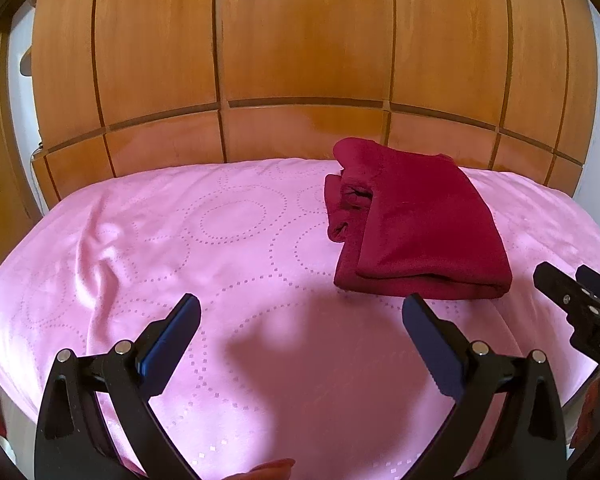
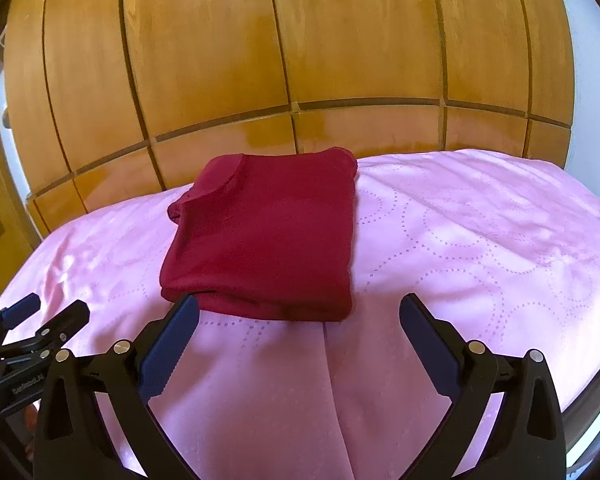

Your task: Fold small clothes

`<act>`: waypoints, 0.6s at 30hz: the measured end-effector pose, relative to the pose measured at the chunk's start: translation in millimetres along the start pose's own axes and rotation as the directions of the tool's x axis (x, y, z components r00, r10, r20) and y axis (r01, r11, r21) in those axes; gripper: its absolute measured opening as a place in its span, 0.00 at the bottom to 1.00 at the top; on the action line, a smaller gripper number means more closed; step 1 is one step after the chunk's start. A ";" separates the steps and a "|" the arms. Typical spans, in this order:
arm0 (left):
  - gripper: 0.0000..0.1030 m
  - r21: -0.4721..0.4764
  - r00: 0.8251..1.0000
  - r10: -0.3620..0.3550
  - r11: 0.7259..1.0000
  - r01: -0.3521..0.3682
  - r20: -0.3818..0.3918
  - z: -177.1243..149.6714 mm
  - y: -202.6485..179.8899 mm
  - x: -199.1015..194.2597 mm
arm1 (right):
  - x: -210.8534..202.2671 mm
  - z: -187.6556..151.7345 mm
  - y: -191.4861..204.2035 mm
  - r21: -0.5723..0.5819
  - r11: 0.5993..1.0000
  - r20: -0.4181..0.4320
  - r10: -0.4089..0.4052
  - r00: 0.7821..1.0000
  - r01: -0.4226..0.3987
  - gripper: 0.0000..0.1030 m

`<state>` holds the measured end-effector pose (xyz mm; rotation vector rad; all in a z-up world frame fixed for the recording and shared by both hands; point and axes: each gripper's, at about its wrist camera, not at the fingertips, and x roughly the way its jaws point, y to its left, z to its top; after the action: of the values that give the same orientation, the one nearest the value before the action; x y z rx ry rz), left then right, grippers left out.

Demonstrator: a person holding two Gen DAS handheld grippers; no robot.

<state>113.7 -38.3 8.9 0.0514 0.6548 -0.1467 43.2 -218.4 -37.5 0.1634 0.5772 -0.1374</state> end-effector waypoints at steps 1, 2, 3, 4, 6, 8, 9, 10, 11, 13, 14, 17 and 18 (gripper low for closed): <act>0.98 -0.003 1.000 0.000 1.000 0.000 -0.001 -0.1 0.8 0.1 | -0.1 -0.2 0.4 -0.002 1.000 -0.001 0.002 1.000 -0.002 0.96; 0.98 -0.006 1.000 0.001 1.000 -0.001 -0.001 -0.1 1.0 0.1 | -0.5 -0.5 0.5 -0.002 1.000 -0.001 0.002 1.000 -0.002 0.96; 0.98 -0.009 1.000 0.002 1.000 -0.002 -0.002 0.1 1.4 0.3 | -0.9 -0.7 0.6 -0.002 1.000 0.000 0.002 1.000 -0.002 0.96; 0.98 -0.010 1.000 0.001 1.000 -0.001 -0.002 -0.1 1.3 0.5 | -0.7 -0.7 0.7 -0.001 1.000 -0.001 0.002 1.000 -0.002 0.96; 0.98 -0.010 1.000 0.002 1.000 -0.002 -0.001 0.0 1.2 0.5 | -0.1 -0.5 -0.2 0.002 1.000 -0.004 0.003 1.000 -0.003 0.96; 0.98 -0.006 1.000 0.000 1.000 0.000 -0.001 0.2 1.3 0.6 | 0.4 -0.4 -0.4 0.005 1.000 -0.005 0.003 1.000 -0.003 0.96; 0.98 -0.004 1.000 0.002 1.000 -0.002 -0.001 0.1 1.2 0.7 | 0.7 -0.5 -0.3 0.005 1.000 -0.008 0.004 1.000 -0.004 0.96; 0.98 -0.002 1.000 0.005 1.000 -0.005 0.001 0.1 0.8 0.6 | 1.0 -0.3 -0.2 0.004 1.000 -0.009 0.004 1.000 -0.004 0.96; 0.98 0.000 1.000 0.009 1.000 -0.009 0.003 -0.2 -0.5 0.4 | 1.4 -0.5 -0.1 0.004 1.000 -0.010 0.005 1.000 -0.005 0.96; 0.98 0.004 1.000 0.013 1.000 -0.013 0.005 -0.5 -2.2 0.3 | 2.1 -0.9 0.6 0.002 1.000 -0.015 0.006 1.000 -0.006 0.96; 0.98 0.004 1.000 0.013 1.000 -0.013 0.003 -0.6 -2.7 0.6 | 2.5 -1.1 0.7 0.001 1.000 -0.017 0.007 1.000 -0.007 0.96; 0.98 0.000 1.000 0.013 1.000 -0.013 -0.003 -0.8 -3.0 1.5 | 2.1 -2.3 1.1 0.004 1.000 -0.021 0.005 1.000 -0.005 0.96; 0.98 -0.001 1.000 0.013 1.000 -0.013 -0.004 -0.9 -2.8 1.8 | 2.2 -2.2 1.1 0.004 1.000 -0.021 0.005 1.000 -0.005 0.96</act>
<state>114.1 -41.2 7.1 0.0553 0.6588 -0.1339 44.1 -217.1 -40.4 0.1705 0.5975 -0.1325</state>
